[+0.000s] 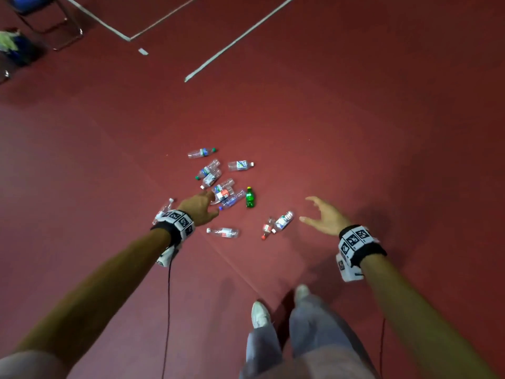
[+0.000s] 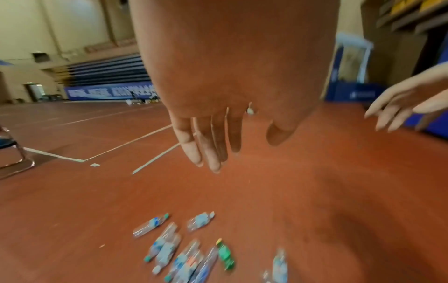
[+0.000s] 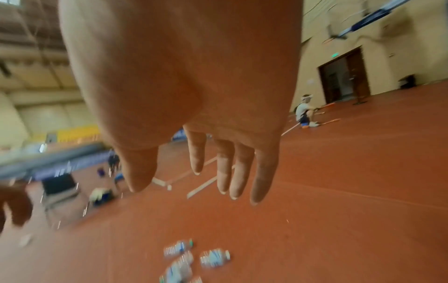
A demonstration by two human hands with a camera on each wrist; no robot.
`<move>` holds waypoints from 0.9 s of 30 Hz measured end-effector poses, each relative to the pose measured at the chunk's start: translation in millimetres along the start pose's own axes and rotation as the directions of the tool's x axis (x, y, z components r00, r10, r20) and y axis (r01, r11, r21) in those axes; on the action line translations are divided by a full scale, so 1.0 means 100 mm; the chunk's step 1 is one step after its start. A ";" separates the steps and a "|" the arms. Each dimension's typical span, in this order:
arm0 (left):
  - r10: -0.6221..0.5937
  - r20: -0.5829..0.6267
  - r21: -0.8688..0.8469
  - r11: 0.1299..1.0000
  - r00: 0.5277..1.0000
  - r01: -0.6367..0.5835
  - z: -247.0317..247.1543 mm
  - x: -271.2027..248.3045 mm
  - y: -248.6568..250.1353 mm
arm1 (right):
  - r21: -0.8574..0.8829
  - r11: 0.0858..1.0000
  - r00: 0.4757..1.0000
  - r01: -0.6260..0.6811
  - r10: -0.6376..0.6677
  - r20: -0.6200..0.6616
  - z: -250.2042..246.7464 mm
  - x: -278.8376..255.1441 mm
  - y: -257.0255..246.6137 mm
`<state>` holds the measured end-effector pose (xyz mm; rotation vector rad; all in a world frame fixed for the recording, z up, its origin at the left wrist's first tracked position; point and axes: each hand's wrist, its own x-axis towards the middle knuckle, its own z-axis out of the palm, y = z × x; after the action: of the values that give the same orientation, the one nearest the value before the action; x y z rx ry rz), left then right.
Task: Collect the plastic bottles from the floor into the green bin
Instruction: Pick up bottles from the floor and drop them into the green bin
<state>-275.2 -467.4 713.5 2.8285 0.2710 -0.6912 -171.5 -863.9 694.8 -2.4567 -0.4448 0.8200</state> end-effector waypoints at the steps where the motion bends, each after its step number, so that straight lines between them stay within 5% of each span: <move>1: -0.019 0.047 0.059 0.998 0.999 0.016 0.03 0.26 -0.09 | -0.092 0.996 0.998 -0.015 0.021 0.063 0.05 0.26 0.15; 6: -0.181 0.102 0.236 0.960 0.978 0.153 0.41 1.13 -0.58 | -0.343 0.939 0.962 -0.028 0.118 0.244 0.47 1.60 1.08; 15: -0.332 0.334 0.211 0.938 0.882 0.274 1.62 1.99 -1.03 | -0.422 0.906 0.860 -0.040 0.246 0.447 1.21 2.99 1.53; 20: -0.333 0.434 0.189 0.942 0.837 0.277 2.71 2.59 -1.36 | -0.367 0.923 0.790 -0.114 0.308 0.529 1.94 3.76 1.92; 27: -0.292 0.432 0.217 0.952 0.853 0.216 4.64 3.82 -1.90 | -0.320 0.931 0.717 -0.174 0.342 0.607 3.39 5.14 2.95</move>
<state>-185.3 -353.8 99.7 2.6831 0.5323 -1.4739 50.8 -752.0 58.9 -2.4105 -0.4592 1.8820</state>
